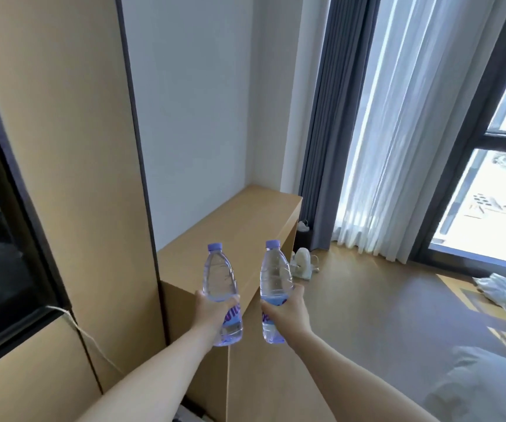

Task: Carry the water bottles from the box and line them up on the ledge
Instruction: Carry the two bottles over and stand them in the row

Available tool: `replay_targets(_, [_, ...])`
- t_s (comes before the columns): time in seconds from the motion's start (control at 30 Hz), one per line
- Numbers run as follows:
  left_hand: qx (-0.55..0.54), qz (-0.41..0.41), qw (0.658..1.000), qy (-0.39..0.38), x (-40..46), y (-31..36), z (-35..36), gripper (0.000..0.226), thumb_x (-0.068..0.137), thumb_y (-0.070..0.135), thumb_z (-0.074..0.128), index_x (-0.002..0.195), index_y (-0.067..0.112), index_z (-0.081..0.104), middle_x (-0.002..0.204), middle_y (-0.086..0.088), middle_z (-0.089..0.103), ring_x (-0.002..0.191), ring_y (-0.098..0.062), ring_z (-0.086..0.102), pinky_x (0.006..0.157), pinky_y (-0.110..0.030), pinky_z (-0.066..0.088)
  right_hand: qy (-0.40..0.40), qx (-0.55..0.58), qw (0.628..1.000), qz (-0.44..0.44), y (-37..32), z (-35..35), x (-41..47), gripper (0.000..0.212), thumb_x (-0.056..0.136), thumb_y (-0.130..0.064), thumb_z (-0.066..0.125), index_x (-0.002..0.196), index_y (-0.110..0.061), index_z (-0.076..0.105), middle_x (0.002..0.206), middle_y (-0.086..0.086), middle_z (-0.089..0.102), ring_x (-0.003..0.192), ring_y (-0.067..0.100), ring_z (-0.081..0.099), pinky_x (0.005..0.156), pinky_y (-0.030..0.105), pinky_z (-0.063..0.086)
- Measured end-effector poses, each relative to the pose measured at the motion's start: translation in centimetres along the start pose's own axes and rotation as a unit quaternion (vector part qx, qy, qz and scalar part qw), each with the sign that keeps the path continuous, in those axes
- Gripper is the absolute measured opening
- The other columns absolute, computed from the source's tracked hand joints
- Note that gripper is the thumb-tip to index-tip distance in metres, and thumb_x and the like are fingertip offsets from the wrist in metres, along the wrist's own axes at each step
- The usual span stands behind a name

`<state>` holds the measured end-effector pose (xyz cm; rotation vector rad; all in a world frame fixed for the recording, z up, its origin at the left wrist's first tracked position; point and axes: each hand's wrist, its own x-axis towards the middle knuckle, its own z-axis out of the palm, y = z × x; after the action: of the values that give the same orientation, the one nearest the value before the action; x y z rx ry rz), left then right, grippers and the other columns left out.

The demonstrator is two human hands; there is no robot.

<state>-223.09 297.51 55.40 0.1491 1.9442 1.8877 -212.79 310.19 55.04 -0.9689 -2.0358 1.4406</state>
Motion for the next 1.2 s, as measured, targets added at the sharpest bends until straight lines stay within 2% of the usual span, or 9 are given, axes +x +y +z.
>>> replay_targets(0.23, [-0.008,-0.030,0.999,-0.014,15.6,1.2,1.2,0.042,0.075,0.013,0.079,0.108,0.009,0.054,0.096,-0.015,0.069,0.083,-0.026,0.069,0.066,-0.031,0.054,-0.089,-0.008,0.996,0.020,-1.4,6.4,15.2,0.061,0.075,-0.027,0.079,0.113,-0.023,0.031,0.106,0.001,0.056,0.098,0.020,0.062,0.081,0.036,0.055])
replay_targets(0.33, [0.006,-0.016,1.000,-0.004,20.7,2.3,1.3,0.035,0.074,0.011,0.079,0.098,0.018,0.055,0.087,-0.006,0.069,0.076,-0.017,0.069,0.063,-0.028,0.054,-0.122,-0.002,0.992,0.020,-2.3,8.8,20.2,0.059,0.072,-0.025,0.079,0.110,-0.027,0.034,0.103,0.000,0.057,0.092,0.017,0.063,0.076,0.033,0.057])
replay_targets(0.43, [0.033,-0.020,0.999,0.008,24.4,2.5,0.9,0.043,0.072,0.014,0.080,0.105,0.020,0.052,0.096,-0.006,0.068,0.084,-0.019,0.070,0.070,-0.031,0.056,-0.161,-0.010,0.987,0.027,-2.5,11.2,24.2,0.055,0.070,-0.021,0.077,0.105,-0.030,0.035,0.102,-0.001,0.057,0.090,0.015,0.063,0.066,0.027,0.053])
replay_targets(0.5, [0.041,-0.012,0.999,0.012,26.8,2.5,0.3,0.033,0.070,0.013,0.077,0.094,0.021,0.057,0.085,-0.003,0.069,0.071,-0.013,0.070,0.061,-0.027,0.055,-0.184,-0.015,0.982,0.032,-2.5,13.0,26.7,0.054,0.069,-0.019,0.075,0.103,-0.031,0.035,0.103,-0.002,0.056,0.091,0.014,0.060,0.065,0.025,0.050])
replay_targets(0.63, [0.070,0.005,0.997,0.021,31.1,1.8,-0.5,0.020,0.067,0.009,0.068,0.086,0.011,0.061,0.072,-0.005,0.062,0.067,-0.019,0.063,0.062,-0.029,0.051,-0.243,-0.063,0.968,0.030,-1.8,17.0,32.0,0.061,0.070,-0.020,0.074,0.112,-0.033,0.031,0.107,-0.007,0.050,0.108,0.021,0.051,0.084,0.035,0.050])
replay_targets(0.73, [0.064,0.011,0.996,0.061,33.7,0.8,-0.8,0.010,0.068,0.008,0.063,0.076,0.009,0.058,0.067,-0.005,0.057,0.062,-0.017,0.057,0.059,-0.030,0.046,-0.280,-0.100,0.954,0.026,-1.4,20.2,35.5,0.059,0.071,-0.022,0.070,0.114,-0.035,0.032,0.111,-0.006,0.038,0.113,0.020,0.038,0.088,0.037,0.044])
replay_targets(0.83, [0.055,-0.006,0.987,0.149,36.0,0.6,-0.8,0.019,0.057,0.023,0.063,0.073,0.016,0.053,0.063,0.001,0.053,0.059,-0.016,0.051,0.056,-0.027,0.041,-0.315,-0.116,0.942,0.021,-1.6,22.9,38.6,0.056,0.073,-0.024,0.069,0.111,-0.038,0.030,0.115,-0.002,0.027,0.113,0.018,0.026,0.083,0.035,0.037])
replay_targets(1.0, [0.026,-0.010,0.974,0.224,38.7,0.2,-0.9,0.016,0.065,0.029,0.050,0.065,0.014,0.045,0.057,-0.006,0.044,0.054,-0.018,0.036,0.055,-0.031,0.031,-0.389,-0.177,0.902,-0.059,-2.3,26.5,43.4,0.061,0.069,-0.032,0.073,0.120,-0.029,0.040,0.108,-0.004,0.051,0.113,0.022,0.044,0.093,0.039,0.045])
replay_targets(1.2, [0.013,-0.028,0.941,0.336,39.7,-0.9,-1.4,0.001,0.067,0.015,0.051,0.068,0.014,0.052,0.060,-0.009,0.046,0.056,-0.019,0.042,0.056,-0.032,0.035,-0.456,-0.192,0.862,-0.114,-2.7,30.3,45.5,0.038,0.063,-0.025,0.067,0.094,-0.020,0.046,0.093,-0.001,0.059,0.083,0.019,0.057,0.070,0.030,0.048])
